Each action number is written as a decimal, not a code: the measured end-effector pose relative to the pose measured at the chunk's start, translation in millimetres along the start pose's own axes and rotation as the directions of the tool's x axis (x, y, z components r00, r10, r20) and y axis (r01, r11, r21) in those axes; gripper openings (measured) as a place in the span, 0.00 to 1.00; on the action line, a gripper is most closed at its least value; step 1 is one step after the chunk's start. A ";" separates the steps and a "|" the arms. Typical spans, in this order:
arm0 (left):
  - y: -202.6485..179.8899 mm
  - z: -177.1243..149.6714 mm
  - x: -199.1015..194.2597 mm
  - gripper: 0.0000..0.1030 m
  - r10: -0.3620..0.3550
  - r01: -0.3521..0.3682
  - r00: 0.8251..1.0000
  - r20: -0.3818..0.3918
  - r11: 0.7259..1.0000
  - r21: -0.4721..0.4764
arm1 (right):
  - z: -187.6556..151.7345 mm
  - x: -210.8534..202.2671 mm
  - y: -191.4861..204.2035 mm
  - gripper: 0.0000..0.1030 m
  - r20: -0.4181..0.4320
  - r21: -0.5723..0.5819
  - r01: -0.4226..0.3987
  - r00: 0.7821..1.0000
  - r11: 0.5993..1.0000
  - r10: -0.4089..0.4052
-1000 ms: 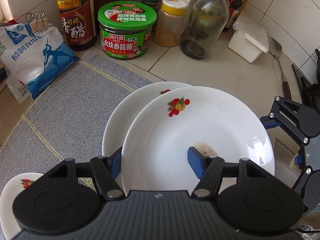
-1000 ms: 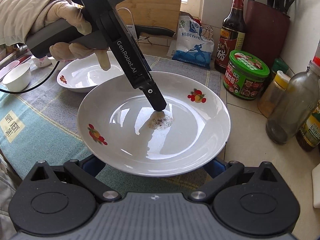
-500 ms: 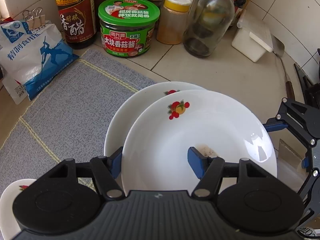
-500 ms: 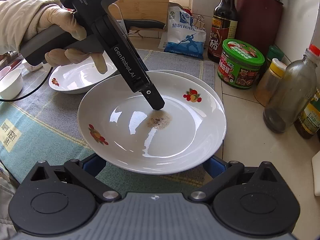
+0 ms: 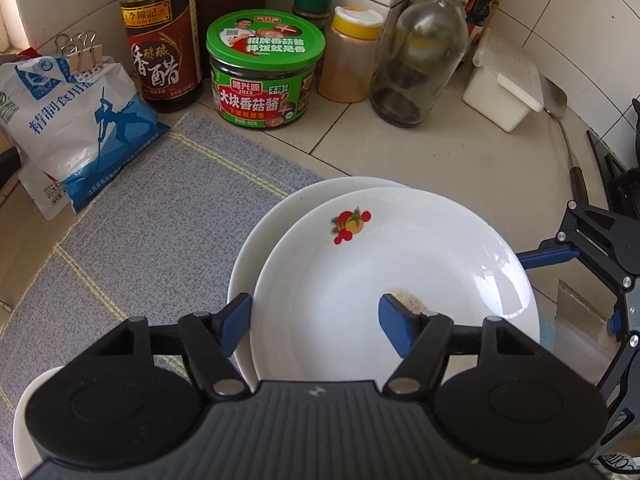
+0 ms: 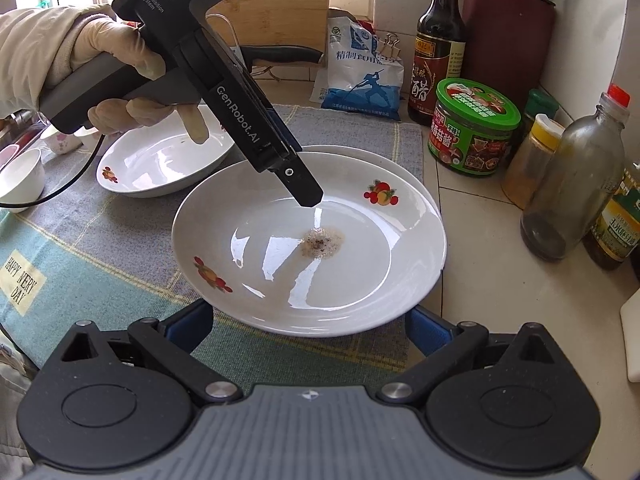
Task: Organize plates and bowls
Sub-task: 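Lower the stained plate onto the other fruit-print plate with the left tool, then open the left tool and withdraw it from the stacked plates, then move the right tool to the rim of a white plate and grasp it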
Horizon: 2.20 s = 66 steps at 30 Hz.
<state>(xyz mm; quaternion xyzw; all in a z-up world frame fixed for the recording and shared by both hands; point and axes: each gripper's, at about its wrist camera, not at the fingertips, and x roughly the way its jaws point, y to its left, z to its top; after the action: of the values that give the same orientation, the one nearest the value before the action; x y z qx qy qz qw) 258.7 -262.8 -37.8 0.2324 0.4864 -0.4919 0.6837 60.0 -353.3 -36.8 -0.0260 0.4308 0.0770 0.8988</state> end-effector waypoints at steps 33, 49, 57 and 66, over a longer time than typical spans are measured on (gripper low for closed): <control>-60.8 -122.2 -115.1 0.93 0.329 -0.340 0.863 0.382 0.939 -0.042 | -7.8 -34.5 50.3 1.00 0.132 0.086 0.122 0.982 0.989 -0.133; -23.2 -228.8 -96.3 0.93 0.486 -0.379 0.850 0.202 0.832 -0.405 | 10.8 -14.6 91.0 1.00 0.127 0.049 0.072 0.989 0.996 -0.078; -10.4 -237.3 -77.3 0.93 0.511 -0.402 0.838 0.189 0.814 -0.420 | 17.1 -6.1 102.6 1.00 0.098 0.032 0.053 0.994 0.998 -0.056; 5.5 -228.6 -58.1 1.00 0.481 -0.364 0.853 0.203 0.826 -0.430 | 38.3 5.6 103.0 1.00 0.077 -0.018 0.039 0.996 0.999 -0.038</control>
<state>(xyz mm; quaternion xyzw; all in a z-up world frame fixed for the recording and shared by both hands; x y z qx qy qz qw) 161.4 -52.5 -82.6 0.1222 0.3963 -0.2533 0.8740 76.4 -246.6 -15.1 -0.0403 0.3946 0.0649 0.9157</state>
